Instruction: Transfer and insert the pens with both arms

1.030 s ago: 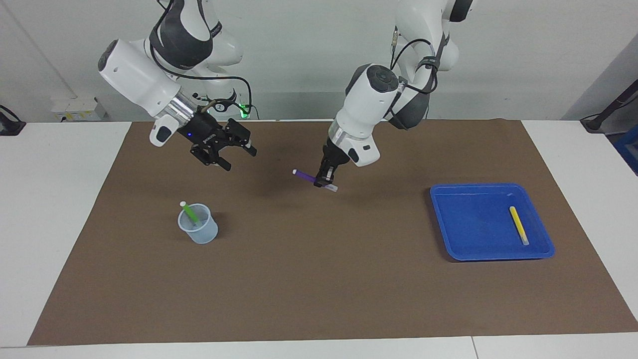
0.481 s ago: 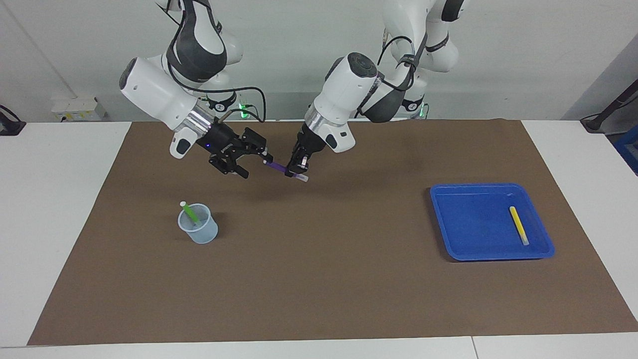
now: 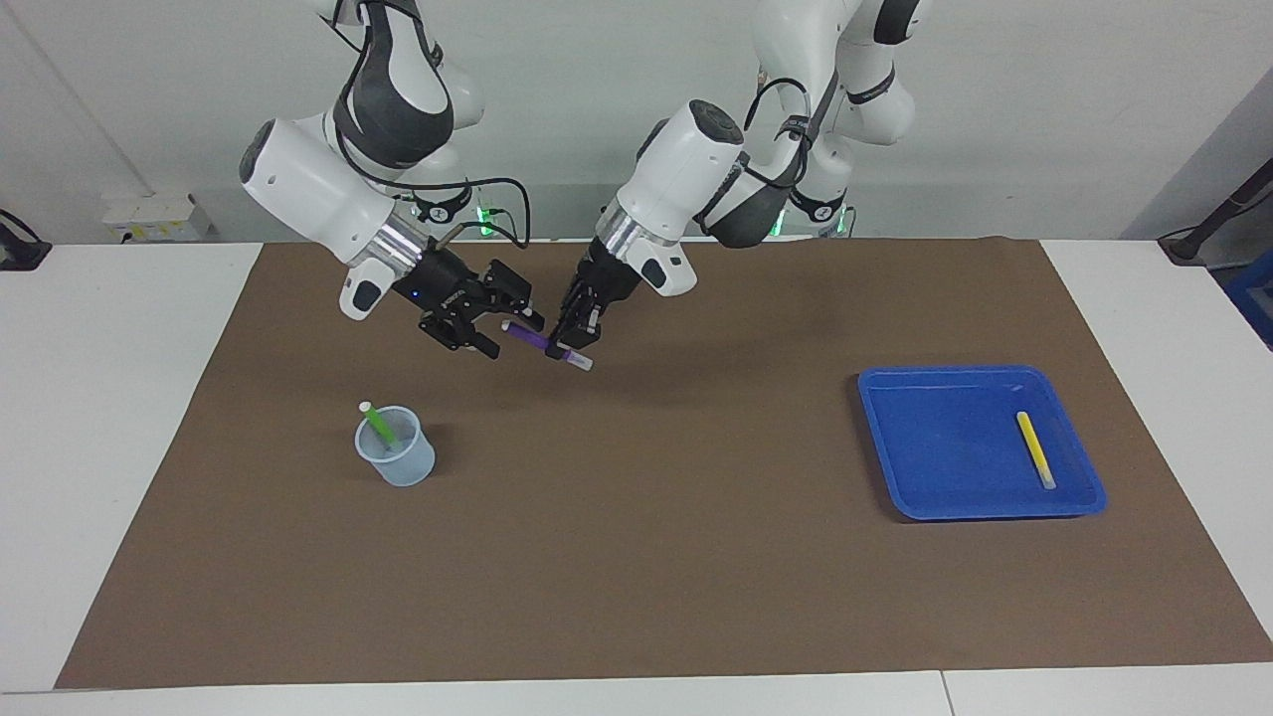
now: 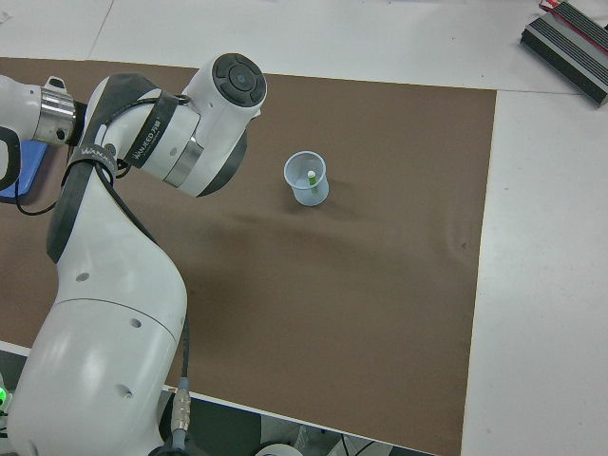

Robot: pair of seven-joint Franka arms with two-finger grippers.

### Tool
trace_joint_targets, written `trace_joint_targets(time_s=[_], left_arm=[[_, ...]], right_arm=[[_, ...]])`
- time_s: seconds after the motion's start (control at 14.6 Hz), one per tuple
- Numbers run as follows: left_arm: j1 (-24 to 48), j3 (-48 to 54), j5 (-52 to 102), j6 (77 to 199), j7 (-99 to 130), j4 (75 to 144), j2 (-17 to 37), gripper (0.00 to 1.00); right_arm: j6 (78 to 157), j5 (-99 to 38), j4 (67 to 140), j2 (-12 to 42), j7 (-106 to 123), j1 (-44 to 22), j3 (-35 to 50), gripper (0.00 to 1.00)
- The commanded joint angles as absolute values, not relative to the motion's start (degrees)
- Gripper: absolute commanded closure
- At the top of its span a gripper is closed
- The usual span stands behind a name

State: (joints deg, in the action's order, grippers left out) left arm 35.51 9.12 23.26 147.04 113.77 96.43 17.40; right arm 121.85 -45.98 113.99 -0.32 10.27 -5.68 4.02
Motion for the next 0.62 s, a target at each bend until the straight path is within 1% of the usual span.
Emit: trace_joint_targets(time_s=[0.0, 0.14, 0.55], left_arm=[[35.86, 8.70, 24.52, 149.94, 114.26, 97.99, 17.05, 1.00], [35.95, 8.70, 24.52, 150.38, 114.17, 98.26, 17.05, 1.00], [36.12, 8.70, 24.52, 151.43, 114.08, 98.17, 17.14, 1.00]], right_arm=[[121.03, -47.55, 114.00, -0.44, 11.60, -5.01, 3.96, 0.28], [120.76, -47.55, 113.03, -0.26, 11.52, -4.75, 3.96, 0.30], [122.08, -47.55, 112.76, 0.17, 11.34, -5.18, 3.87, 0.31]])
